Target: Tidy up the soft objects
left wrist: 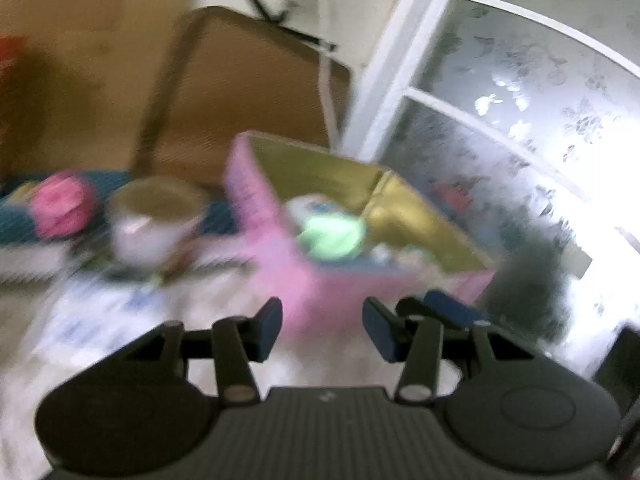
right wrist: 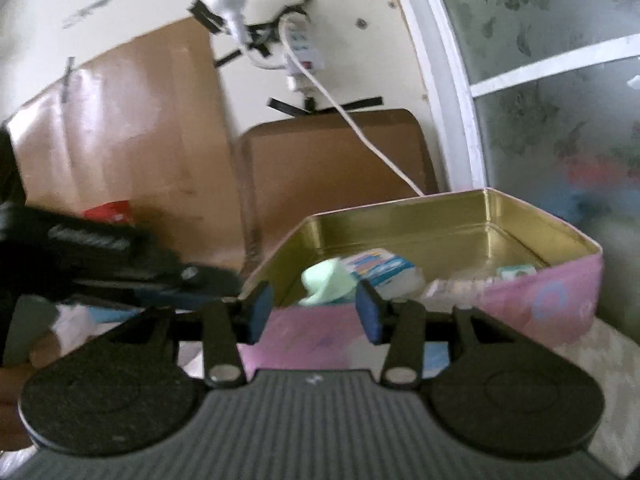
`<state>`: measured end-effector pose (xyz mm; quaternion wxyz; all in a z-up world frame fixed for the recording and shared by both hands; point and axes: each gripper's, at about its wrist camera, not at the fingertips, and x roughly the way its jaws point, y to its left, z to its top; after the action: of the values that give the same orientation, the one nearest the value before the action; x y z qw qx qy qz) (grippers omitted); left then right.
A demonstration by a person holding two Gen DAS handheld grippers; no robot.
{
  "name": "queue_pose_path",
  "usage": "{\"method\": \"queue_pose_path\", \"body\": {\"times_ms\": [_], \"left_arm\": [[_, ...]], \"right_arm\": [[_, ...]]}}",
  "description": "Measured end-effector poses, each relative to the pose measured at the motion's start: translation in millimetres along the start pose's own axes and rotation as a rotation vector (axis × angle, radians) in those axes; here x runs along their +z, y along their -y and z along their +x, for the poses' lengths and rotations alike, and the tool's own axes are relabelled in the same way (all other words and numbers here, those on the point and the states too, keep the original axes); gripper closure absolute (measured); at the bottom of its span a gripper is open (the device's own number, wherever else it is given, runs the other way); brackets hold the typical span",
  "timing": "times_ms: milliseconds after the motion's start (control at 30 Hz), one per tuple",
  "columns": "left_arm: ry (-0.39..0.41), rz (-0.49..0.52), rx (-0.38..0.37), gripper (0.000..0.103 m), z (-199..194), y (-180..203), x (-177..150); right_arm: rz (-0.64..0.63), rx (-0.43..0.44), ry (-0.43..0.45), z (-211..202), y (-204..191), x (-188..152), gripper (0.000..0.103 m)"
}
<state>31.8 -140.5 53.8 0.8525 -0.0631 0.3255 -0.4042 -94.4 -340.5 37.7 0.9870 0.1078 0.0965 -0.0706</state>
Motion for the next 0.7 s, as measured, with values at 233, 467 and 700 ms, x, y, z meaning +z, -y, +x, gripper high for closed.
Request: {"method": "queue_pose_path", "body": {"times_ms": [233, 467, 700], "left_arm": [[-0.032, -0.088, 0.247, 0.061, -48, -69, -50], [0.073, -0.113, 0.297, 0.058, -73, -92, -59], [0.115, -0.215, 0.254, 0.055, -87, -109, -64]], "right_arm": [[-0.097, 0.244, -0.217, 31, -59, -16, 0.055], [-0.219, 0.333, -0.346, 89, -120, -16, 0.026], [-0.13, 0.289, -0.479, 150, -120, -16, 0.034]]}}
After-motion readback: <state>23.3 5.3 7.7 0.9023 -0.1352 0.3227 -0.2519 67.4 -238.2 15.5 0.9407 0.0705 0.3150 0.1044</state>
